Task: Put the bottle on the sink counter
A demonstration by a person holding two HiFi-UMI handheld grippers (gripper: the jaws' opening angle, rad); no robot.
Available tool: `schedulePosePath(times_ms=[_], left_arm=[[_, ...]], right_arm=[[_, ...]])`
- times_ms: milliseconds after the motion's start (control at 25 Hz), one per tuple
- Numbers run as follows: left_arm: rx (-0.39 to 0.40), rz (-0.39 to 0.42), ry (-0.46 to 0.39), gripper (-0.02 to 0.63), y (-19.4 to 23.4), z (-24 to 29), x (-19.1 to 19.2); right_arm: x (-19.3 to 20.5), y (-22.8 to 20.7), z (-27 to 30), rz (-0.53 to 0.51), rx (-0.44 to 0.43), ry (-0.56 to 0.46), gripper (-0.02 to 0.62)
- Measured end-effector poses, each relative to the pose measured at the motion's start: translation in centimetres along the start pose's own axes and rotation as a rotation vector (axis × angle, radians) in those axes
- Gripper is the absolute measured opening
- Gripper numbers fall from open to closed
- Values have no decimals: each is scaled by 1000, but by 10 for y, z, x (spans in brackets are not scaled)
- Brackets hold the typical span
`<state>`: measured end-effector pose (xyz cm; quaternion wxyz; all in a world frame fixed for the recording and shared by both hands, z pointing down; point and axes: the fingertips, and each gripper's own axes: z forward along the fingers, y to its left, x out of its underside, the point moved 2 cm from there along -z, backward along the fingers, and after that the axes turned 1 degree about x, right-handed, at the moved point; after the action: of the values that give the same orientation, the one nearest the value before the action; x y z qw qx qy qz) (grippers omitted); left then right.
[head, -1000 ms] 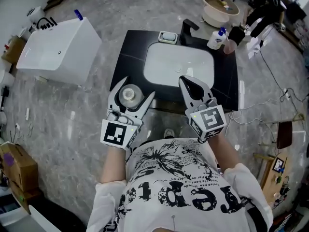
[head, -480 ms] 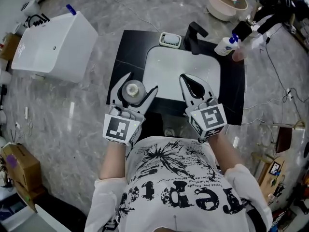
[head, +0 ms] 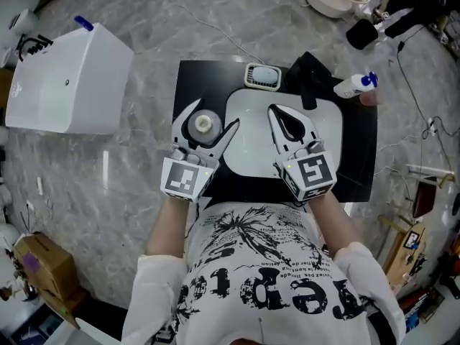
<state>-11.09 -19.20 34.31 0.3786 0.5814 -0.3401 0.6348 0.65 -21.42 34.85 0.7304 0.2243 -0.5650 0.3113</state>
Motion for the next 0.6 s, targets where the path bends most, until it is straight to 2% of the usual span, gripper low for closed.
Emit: schedulePosePath(times_ms=[320,600], left_arm=[[106,-43,148,348,79,75,83],[127,-65,210,348,128,124,144]], right_arm=[[37,-23,101,26,16,41,15],[78,-38,153,45,47,95,15]])
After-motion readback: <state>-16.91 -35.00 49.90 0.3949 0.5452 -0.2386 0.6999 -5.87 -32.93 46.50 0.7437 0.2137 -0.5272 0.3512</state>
